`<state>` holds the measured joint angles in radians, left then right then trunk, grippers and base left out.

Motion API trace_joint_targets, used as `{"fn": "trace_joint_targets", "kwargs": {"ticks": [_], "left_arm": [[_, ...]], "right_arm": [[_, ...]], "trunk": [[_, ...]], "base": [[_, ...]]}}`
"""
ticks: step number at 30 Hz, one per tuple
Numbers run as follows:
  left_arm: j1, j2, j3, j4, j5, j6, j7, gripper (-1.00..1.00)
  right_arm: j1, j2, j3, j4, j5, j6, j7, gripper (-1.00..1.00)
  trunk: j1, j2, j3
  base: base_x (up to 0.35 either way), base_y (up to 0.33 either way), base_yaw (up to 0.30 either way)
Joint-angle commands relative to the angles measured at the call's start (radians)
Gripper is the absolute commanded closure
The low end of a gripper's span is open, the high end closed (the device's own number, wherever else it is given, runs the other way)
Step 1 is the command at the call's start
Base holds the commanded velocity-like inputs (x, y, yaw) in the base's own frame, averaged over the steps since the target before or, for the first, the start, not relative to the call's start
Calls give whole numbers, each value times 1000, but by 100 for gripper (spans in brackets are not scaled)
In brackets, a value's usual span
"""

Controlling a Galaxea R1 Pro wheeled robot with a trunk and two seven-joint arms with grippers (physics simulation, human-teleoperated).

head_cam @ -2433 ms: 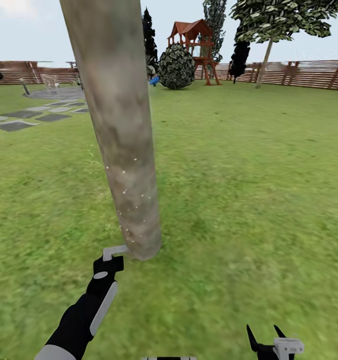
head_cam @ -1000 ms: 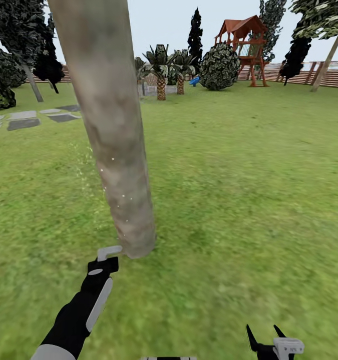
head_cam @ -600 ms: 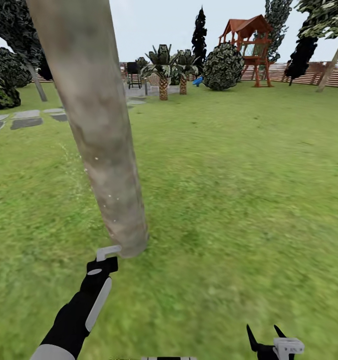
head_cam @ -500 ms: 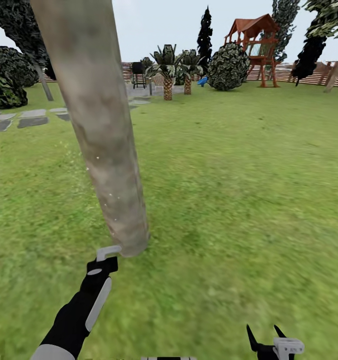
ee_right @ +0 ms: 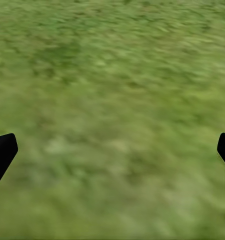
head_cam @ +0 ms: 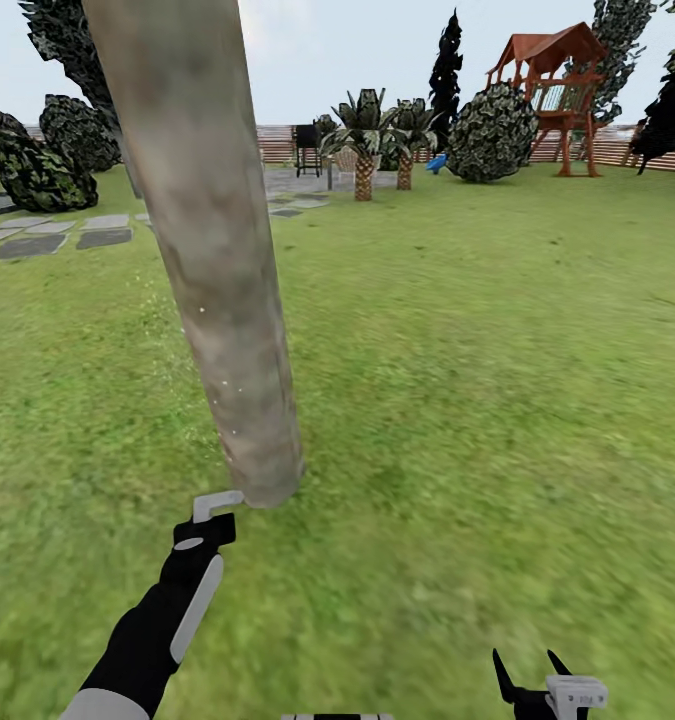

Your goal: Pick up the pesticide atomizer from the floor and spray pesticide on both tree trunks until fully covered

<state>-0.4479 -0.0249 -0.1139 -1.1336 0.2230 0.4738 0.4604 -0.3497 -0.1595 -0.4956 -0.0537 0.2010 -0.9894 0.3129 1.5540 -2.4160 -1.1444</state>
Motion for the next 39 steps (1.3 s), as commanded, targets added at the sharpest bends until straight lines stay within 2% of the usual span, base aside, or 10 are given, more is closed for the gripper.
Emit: {"fn": "trace_joint_targets", "kwargs": {"ticks": [1, 17, 19, 22, 25, 30, 32, 35, 37, 39], "left_arm": [[0, 0, 0, 0, -1, 0, 0, 100], [-2, -7, -17, 5, -10, -3, 1, 100], [-13, -68, -94, 14, -10, -3, 6, 100], [-54, -103, -107, 10, -11, 2, 7, 100], [-86, -89, -91, 4, -15, 5, 3, 100], [-87, -19, -24, 2, -13, 6, -2, 100], [-86, -35, -56, -11, -11, 8, 0, 100], [-86, -84, -157, -33, -13, 10, 3, 100], [-85, -87, -175, -39, -15, 11, 14, 100], [-84, -69, -155, -41, -17, 11, 24, 100]], "right_arm": [[0, 0, 0, 0, 0, 0, 0, -100], [0, 0, 0, 0, 1, 0, 0, -100], [0, 0, -1, 0, 0, 0, 0, -100], [0, -1, -1, 0, 0, 0, 0, -100], [0, -2, -1, 0, 0, 0, 0, -100], [0, -1, -1, 0, 1, 0, 0, -100], [0, -1, -1, 0, 1, 0, 0, -100], [0, -1, -1, 0, 1, 0, 0, -100], [0, -1, -1, 0, 1, 0, 0, -100], [0, -1, -1, 0, 1, 0, 0, -100]], "trunk": [[0, 0, 0], [0, 0, 0], [0, 0, 0], [0, 0, 0], [0, 0, 0], [0, 0, 0], [0, 0, 0], [0, 0, 0], [0, 0, 0], [0, 0, 0]], "base": [[0, -2, 1], [49, -149, 155], [2, -2, 1], [0, 0, 0], [0, 0, 0], [0, 0, 0], [0, 0, 0], [0, 0, 0], [0, 0, 0], [0, 0, 0]]}}
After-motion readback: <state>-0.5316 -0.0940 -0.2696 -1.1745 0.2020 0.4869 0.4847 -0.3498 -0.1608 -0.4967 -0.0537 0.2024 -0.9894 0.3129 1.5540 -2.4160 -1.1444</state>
